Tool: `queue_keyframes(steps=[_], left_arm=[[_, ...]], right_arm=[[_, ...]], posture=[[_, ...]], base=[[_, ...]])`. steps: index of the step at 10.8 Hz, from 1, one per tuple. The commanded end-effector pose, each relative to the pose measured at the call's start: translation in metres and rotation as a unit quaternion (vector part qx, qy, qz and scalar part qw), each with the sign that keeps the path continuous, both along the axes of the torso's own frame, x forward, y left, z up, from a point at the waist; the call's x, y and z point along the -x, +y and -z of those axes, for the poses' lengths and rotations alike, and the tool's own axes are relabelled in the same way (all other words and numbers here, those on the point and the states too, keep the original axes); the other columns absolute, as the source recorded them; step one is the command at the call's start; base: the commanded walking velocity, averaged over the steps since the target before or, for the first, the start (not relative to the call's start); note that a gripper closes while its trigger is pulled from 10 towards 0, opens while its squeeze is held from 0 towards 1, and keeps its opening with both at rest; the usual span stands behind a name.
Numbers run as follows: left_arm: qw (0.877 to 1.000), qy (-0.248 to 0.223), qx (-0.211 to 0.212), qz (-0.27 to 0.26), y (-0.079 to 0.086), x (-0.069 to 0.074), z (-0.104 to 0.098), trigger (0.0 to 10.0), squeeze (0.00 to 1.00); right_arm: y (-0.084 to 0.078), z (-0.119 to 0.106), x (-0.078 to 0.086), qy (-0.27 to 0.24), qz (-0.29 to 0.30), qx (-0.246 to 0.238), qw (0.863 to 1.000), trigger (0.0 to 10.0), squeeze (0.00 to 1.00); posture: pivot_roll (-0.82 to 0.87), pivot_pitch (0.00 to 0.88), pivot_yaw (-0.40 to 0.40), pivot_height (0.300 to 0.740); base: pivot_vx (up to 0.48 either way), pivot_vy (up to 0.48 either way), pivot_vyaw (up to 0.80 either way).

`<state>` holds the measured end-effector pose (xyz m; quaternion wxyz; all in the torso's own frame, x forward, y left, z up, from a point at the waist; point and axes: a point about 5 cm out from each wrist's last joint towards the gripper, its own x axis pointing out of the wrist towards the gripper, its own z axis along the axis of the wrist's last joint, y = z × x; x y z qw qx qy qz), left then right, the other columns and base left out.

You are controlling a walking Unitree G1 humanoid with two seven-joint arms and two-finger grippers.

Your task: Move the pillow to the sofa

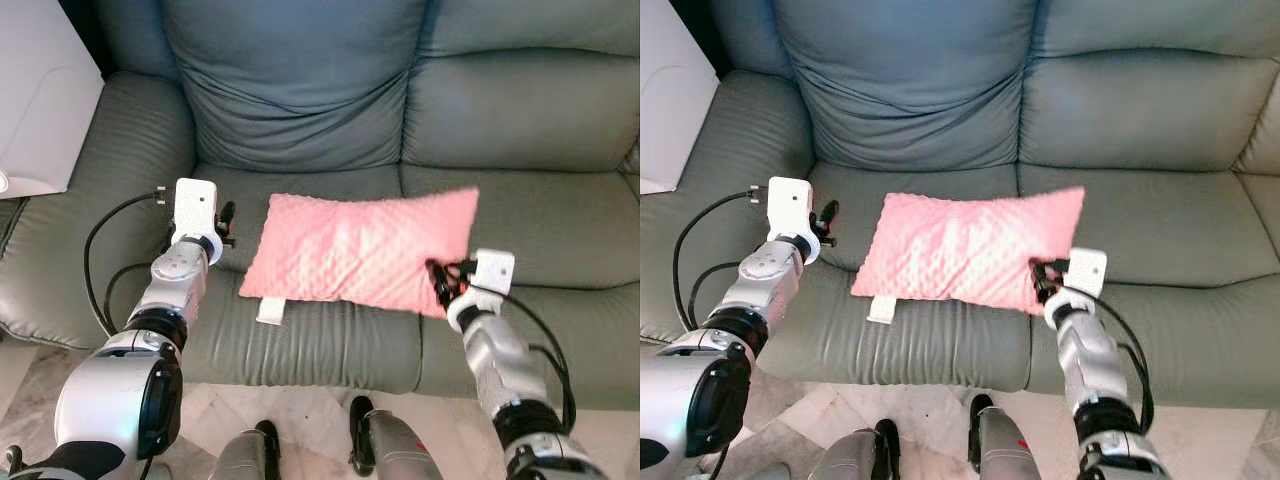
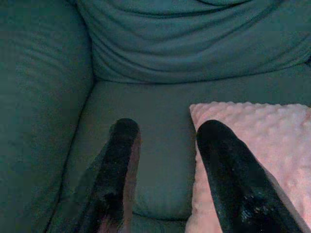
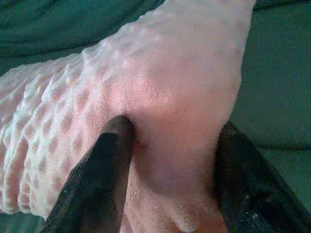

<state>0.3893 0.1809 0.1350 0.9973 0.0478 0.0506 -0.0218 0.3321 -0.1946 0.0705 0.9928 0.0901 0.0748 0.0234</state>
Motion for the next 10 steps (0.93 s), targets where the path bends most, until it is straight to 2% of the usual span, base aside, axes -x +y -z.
queue_keyframes(steps=[1, 2, 5, 8, 9, 10], left_arm=[[1.0, 0.014, -0.002, -0.01, 0.008, 0.006, 0.01, 10.0, 1.0], [1.0, 0.012, 0.002, -0.009, 0.009, 0.005, 0.01, 10.0, 1.0], [1.0, 0.012, 0.024, -0.015, 0.013, 0.008, 0.012, 10.0, 1.0], [0.999, 0.018, 0.042, -0.014, 0.018, 0.013, 0.021, 10.0, 1.0], [0.999, 0.019, 0.048, -0.015, 0.021, 0.016, 0.025, 10.0, 0.0], [0.998, 0.019, 0.052, -0.015, 0.021, 0.017, 0.026, 10.0, 0.0]], right_arm=[[-0.001, 0.004, 0.005, 0.002, -0.002, -0.001, 1.0, 10.0, 1.0], [-0.001, 0.004, 0.006, 0.001, -0.005, 0.006, 1.0, 10.0, 1.0], [-0.006, -0.001, 0.003, -0.015, 0.011, 0.085, 0.996, 10.0, 1.0], [-0.003, 0.003, -0.001, 0.006, -0.023, 0.171, 0.985, 10.0, 1.0], [-0.006, 0.002, -0.002, 0.002, -0.018, 0.172, 0.985, 10.0, 1.0], [-0.007, 0.001, -0.002, 0.0, -0.015, 0.176, 0.984, 10.0, 1.0]], posture=[[-0.16, 0.359, 0.057, 0.74], [-0.15, 0.359, 0.056, 0.74], [-0.15, 0.355, 0.057, 0.74], [-0.13, 0.352, 0.055, 0.74], [-0.13, 0.349, 0.055, 0.74], [-0.13, 0.346, 0.056, 0.74]], base=[[0.0, 0.0, 0.0], [0.0, 0.0, 0.0], [0.0, 0.0, 0.0], [0.0, 0.0, 0.0], [0.0, 0.0, 0.0], [0.0, 0.0, 0.0]])
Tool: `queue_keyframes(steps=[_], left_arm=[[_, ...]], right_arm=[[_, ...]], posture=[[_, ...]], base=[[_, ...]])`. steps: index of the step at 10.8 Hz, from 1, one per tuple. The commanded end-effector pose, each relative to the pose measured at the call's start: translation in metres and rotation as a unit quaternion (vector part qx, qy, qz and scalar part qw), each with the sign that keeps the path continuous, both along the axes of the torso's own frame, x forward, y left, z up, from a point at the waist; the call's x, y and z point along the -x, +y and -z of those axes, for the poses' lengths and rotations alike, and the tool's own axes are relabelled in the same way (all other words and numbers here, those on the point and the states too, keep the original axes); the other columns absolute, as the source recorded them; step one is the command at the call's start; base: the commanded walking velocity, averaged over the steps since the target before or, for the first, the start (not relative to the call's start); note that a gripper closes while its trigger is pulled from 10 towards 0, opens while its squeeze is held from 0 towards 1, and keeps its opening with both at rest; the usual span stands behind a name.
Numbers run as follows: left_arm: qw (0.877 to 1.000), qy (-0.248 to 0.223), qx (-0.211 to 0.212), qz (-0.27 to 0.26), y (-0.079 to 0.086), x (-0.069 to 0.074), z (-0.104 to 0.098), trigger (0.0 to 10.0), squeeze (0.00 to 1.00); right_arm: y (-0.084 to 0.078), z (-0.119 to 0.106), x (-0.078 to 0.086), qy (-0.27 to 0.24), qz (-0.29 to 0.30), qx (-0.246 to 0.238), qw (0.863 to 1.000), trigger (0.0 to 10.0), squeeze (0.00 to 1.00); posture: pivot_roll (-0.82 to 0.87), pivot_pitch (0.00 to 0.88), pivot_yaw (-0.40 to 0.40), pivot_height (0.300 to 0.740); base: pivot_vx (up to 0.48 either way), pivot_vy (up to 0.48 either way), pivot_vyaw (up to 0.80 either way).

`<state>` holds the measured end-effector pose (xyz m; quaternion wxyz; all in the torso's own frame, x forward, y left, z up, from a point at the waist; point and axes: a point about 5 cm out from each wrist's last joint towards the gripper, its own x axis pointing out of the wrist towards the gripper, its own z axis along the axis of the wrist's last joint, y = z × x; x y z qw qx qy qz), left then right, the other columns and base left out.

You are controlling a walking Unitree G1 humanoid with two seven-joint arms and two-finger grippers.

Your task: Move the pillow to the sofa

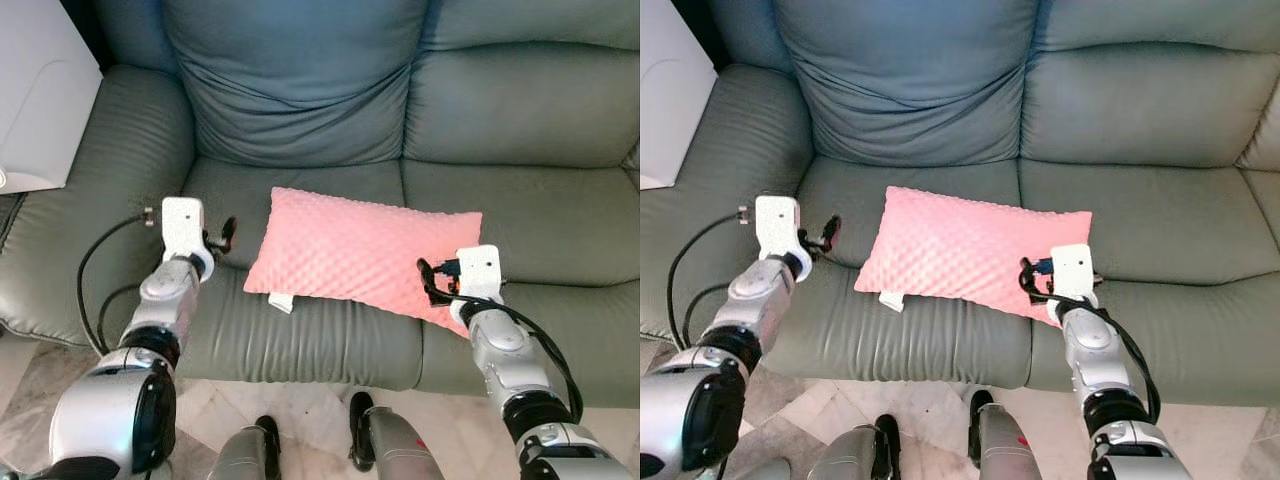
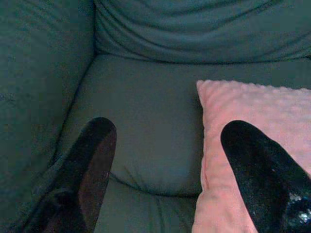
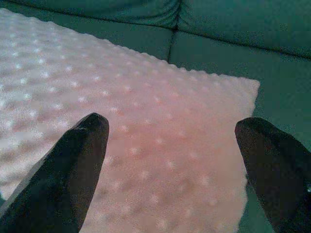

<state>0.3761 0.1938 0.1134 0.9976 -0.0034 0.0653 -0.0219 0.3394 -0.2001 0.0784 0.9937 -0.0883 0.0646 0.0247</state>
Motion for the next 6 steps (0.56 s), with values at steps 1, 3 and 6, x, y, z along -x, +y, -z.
queue_keyframes(steps=[1, 3, 6], left_arm=[[1.0, 0.006, 0.008, -0.006, 0.008, 0.006, 0.007, 10.0, 0.0], [0.999, 0.014, 0.04, 0.018, 0.003, 0.009, 0.013, 10.0, 0.0], [0.995, 0.025, 0.076, 0.052, -0.014, 0.013, 0.024, 10.0, 0.0]], right_arm=[[-0.006, 0.011, 0.007, 0.022, 0.012, 0.011, 1.0, 10.0, 1.0], [-0.025, 0.018, 0.016, 0.04, 0.063, 0.02, 0.997, 10.0, 1.0], [-0.042, 0.02, 0.025, 0.051, 0.129, -0.058, 0.989, 10.0, 1.0]], posture=[[-0.13, 0.338, 0.057, 0.74], [-0.13, 0.317, 0.06, 0.74], [-0.14, 0.286, 0.063, 0.74]], base=[[0.0, 0.0, 0.0], [0.0, 0.0, 0.0], [0.0, 0.0, 0.0]])
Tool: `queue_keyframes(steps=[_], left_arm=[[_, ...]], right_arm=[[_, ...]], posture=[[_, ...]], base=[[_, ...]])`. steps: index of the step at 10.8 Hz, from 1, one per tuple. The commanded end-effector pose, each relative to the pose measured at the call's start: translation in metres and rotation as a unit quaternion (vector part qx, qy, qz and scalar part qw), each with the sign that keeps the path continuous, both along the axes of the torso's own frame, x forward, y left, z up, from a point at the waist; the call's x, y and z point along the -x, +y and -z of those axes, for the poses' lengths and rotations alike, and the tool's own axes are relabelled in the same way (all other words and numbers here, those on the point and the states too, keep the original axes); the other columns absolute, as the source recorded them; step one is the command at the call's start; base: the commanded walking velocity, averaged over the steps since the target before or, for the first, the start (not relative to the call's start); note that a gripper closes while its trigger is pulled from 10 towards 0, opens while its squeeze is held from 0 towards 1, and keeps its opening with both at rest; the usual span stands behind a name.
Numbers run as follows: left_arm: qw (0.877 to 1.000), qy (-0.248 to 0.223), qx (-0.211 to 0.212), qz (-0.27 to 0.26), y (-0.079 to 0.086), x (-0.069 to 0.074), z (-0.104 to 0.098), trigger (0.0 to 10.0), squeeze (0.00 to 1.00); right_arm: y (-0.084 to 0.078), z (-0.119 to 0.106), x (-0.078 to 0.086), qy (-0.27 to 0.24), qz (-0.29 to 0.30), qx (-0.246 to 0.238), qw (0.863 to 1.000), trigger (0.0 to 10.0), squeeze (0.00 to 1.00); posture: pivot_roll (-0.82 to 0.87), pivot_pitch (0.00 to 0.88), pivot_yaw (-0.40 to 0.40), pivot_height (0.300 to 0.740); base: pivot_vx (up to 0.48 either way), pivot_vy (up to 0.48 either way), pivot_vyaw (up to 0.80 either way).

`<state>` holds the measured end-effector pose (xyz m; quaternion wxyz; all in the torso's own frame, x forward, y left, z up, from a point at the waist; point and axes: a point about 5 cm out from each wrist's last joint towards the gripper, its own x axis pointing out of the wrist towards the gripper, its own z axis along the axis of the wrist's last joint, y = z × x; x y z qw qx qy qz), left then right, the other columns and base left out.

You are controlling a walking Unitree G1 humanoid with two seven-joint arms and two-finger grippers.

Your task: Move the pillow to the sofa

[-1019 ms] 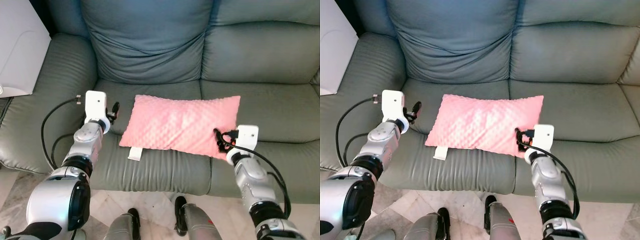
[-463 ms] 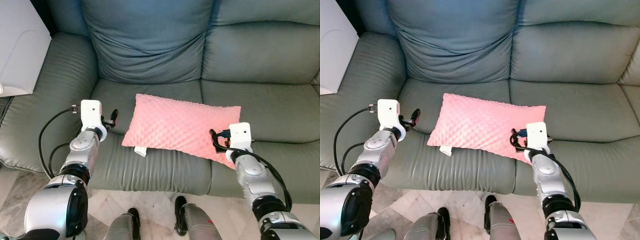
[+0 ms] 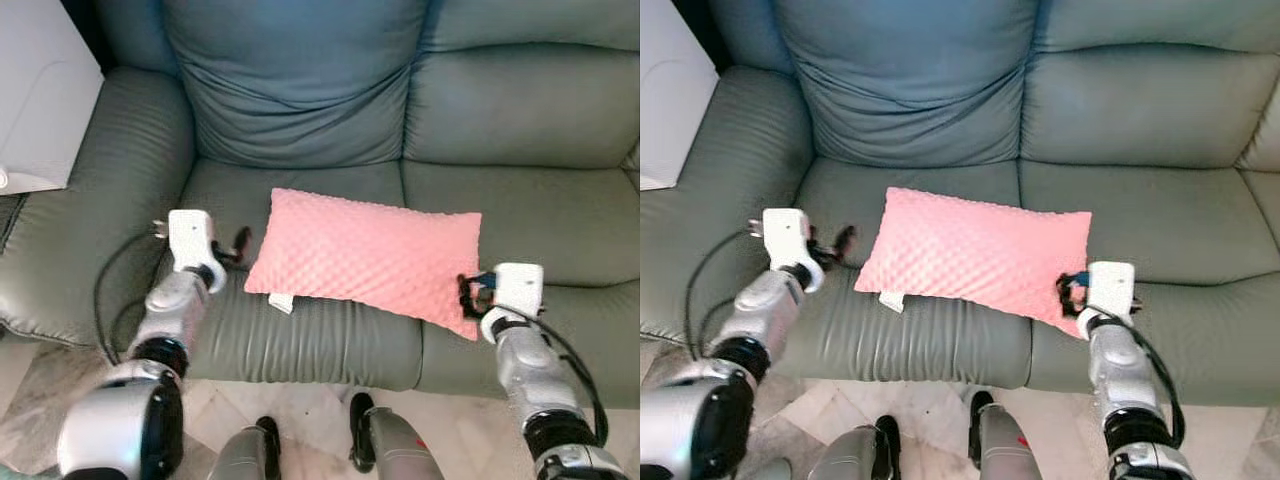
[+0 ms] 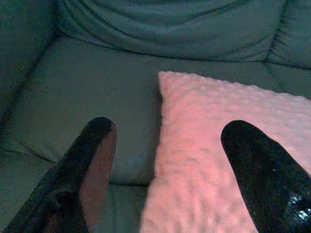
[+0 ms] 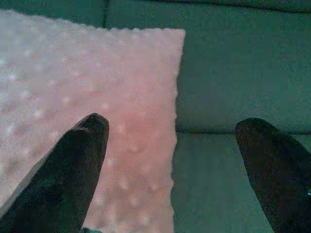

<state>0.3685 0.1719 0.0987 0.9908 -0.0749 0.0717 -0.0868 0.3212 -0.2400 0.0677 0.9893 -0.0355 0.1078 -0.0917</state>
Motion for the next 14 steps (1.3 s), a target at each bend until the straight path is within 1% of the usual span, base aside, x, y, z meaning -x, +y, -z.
queue_keyframes(steps=[1, 2, 3, 4, 5, 6, 7, 8, 9, 10, 11, 12, 13, 14], left_arm=[[1.0, 0.014, 0.008, 0.01, -0.001, 0.007, 0.011, 10.0, 0.0], [1.0, 0.012, 0.01, 0.014, -0.004, 0.007, 0.012, 10.0, 0.0], [1.0, 0.012, 0.013, 0.018, -0.007, 0.009, 0.014, 10.0, 0.0], [1.0, 0.01, 0.015, 0.021, -0.007, 0.01, 0.015, 10.0, 0.0], [0.999, 0.005, 0.025, 0.032, -0.007, 0.012, 0.014, 10.0, 0.0], [0.999, 0.0, 0.024, 0.043, -0.007, 0.013, 0.012, 10.0, 0.0], [0.997, -0.002, 0.026, 0.067, -0.009, 0.014, 0.011, 10.0, 0.0], [0.995, 0.011, 0.023, 0.094, -0.011, 0.018, 0.015, 10.0, 0.0], [0.995, 0.029, 0.015, 0.095, -0.009, 0.02, 0.021, 10.0, 0.0], [0.995, 0.037, 0.009, 0.092, -0.009, 0.019, 0.02, 10.0, 0.0], [0.995, 0.029, 0.017, 0.098, -0.014, 0.016, 0.013, 10.0, 0.0], [0.994, 0.027, 0.018, 0.1, -0.015, 0.016, 0.012, 10.0, 0.0], [0.994, 0.019, 0.012, 0.112, -0.02, 0.015, 0.009, 10.0, 0.0], [0.995, 0.006, 0.006, 0.103, -0.021, 0.014, 0.005, 10.0, 0.0]], right_arm=[[-0.013, 0.008, 0.01, 0.026, 0.033, 0.006, 0.999, 10.0, 0.0], [-0.019, 0.008, 0.012, 0.032, 0.045, 0.01, 0.998, 10.0, 0.0], [-0.04, 0.014, 0.02, 0.066, 0.092, 0.022, 0.993, 10.0, 0.0], [-0.051, 0.021, 0.025, 0.094, 0.119, 0.008, 0.988, 10.0, 0.0], [-0.056, 0.023, 0.028, 0.103, 0.13, 0.0, 0.986, 10.0, 0.0], [-0.06, 0.024, 0.027, 0.115, 0.135, -0.008, 0.984, 10.0, 0.0], [-0.062, 0.024, 0.027, 0.12, 0.135, -0.009, 0.983, 10.0, 0.0], [-0.064, 0.02, 0.023, 0.116, 0.141, -0.017, 0.983, 10.0, 0.0], [-0.06, 0.016, 0.019, 0.106, 0.138, -0.018, 0.985, 10.0, 0.0], [-0.057, 0.017, 0.018, 0.104, 0.133, -0.024, 0.985, 10.0, 0.0], [-0.049, 0.019, 0.016, 0.096, 0.124, -0.033, 0.987, 10.0, 0.0], [-0.048, 0.019, 0.015, 0.091, 0.123, -0.036, 0.987, 10.0, 0.0], [-0.04, 0.016, 0.012, 0.076, 0.11, -0.044, 0.99, 10.0, 0.0], [-0.035, 0.006, 0.007, 0.028, 0.098, -0.054, 0.993, 10.0, 0.0]], posture=[[-0.14, 0.278, 0.066, 0.74], [-0.14, 0.276, 0.069, 0.74], [-0.14, 0.276, 0.072, 0.74], [-0.13, 0.286, 0.083, 0.74], [-0.11, 0.303, 0.092, 0.74], [-0.09, 0.319, 0.098, 0.74], [-0.08, 0.334, 0.103, 0.74], [-0.07, 0.344, 0.104, 0.74], [-0.07, 0.348, 0.104, 0.74], [-0.07, 0.344, 0.103, 0.74], [-0.08, 0.333, 0.103, 0.74], [-0.08, 0.33, 0.101, 0.74], [-0.08, 0.314, 0.094, 0.74], [-0.09, 0.298, 0.083, 0.74]], base=[[0.0, 0.0, 0.0], [0.0, 0.0, 0.0], [0.0, 0.0, 0.0], [0.0, 0.0, 0.0], [0.0, 0.0, 0.0], [0.0, 0.0, 0.0], [0.0, 0.0, 0.0], [0.0, 0.0, 0.0], [0.0, 0.0, 0.0], [0.0, 0.0, 0.0], [0.0, 0.0, 0.0], [0.0, 0.0, 0.0], [0.0, 0.0, 0.0], [0.0, 0.0, 0.0]])
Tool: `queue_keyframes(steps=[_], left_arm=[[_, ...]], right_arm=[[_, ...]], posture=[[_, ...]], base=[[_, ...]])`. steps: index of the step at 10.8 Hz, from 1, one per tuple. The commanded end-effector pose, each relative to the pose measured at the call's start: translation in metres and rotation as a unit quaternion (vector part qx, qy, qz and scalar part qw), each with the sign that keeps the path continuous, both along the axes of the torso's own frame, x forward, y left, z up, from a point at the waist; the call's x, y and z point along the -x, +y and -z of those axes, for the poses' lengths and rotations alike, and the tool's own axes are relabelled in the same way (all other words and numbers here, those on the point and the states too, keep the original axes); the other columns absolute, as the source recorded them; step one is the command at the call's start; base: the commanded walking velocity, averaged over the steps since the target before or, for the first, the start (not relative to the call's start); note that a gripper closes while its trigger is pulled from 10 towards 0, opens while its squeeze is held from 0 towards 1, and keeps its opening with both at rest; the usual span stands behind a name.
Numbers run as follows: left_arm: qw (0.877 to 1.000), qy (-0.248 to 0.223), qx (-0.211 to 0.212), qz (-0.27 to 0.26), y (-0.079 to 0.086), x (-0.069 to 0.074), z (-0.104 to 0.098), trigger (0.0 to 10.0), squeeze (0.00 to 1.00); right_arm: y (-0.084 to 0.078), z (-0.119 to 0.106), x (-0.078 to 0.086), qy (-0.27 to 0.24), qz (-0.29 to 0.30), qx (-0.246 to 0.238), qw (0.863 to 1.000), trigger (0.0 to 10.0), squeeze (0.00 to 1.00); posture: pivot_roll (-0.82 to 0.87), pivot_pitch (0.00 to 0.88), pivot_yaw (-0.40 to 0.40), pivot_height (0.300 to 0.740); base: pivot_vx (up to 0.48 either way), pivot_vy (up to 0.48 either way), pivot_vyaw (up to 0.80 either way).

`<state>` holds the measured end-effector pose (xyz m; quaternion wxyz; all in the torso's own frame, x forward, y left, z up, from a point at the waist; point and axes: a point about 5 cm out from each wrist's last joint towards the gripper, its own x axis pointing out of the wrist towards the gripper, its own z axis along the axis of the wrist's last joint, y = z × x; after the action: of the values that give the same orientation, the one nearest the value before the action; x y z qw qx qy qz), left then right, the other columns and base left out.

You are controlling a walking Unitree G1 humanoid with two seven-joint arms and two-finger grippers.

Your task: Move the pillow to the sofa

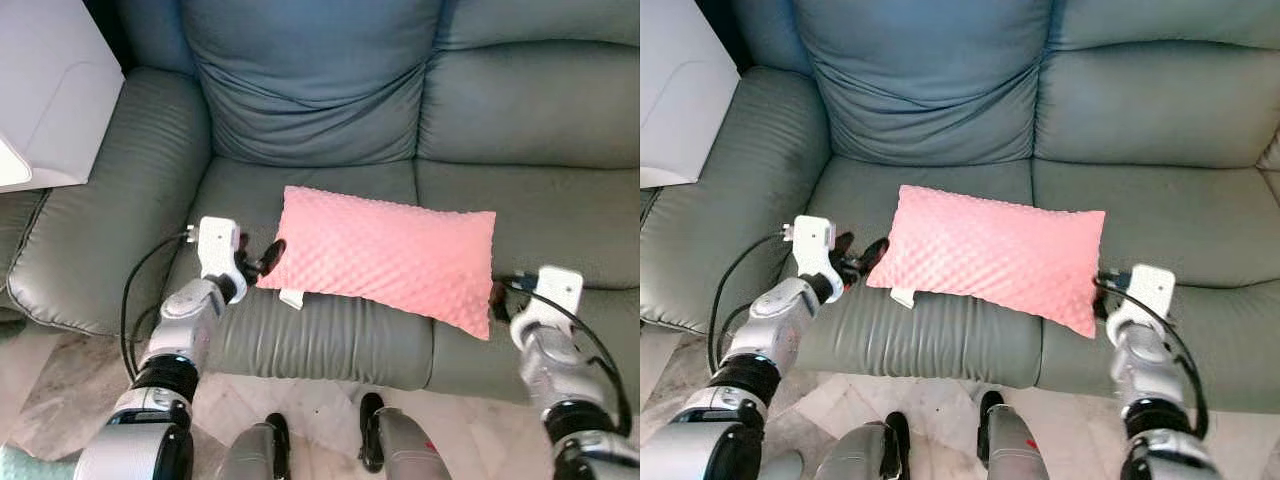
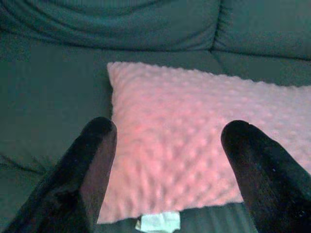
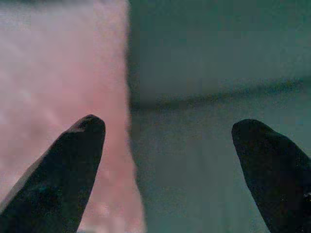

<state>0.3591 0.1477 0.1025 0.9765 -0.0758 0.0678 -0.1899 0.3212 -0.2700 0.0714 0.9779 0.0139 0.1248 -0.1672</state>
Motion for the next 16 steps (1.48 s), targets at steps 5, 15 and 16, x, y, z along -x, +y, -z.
queue_keyframes(steps=[5, 15, 16], left_arm=[[0.996, -0.066, -0.021, -0.056, 0.022, 0.001, -0.02, 10.0, 0.0], [0.978, -0.188, -0.009, -0.087, 0.002, -0.002, -0.071, 10.0, 0.0], [0.977, -0.194, -0.003, -0.089, 0.0, -0.001, -0.074, 10.0, 0.0]], right_arm=[[0.029, -0.058, -0.002, -0.152, -0.04, 0.046, 0.987, 10.0, 0.0], [0.072, -0.102, 0.008, -0.238, -0.064, 0.051, 0.968, 10.0, 0.0], [0.071, -0.103, 0.01, -0.24, -0.062, 0.051, 0.967, 10.0, 0.0]], posture=[[-0.11, 0.17, 0.032, 0.74], [-0.12, 0.0, 0.033, 0.74], [-0.12, 0.0, 0.029, 0.74]], base=[[0.0, 0.0, 0.0], [0.0, 0.0, 0.0], [0.0, 0.0, 0.0]])
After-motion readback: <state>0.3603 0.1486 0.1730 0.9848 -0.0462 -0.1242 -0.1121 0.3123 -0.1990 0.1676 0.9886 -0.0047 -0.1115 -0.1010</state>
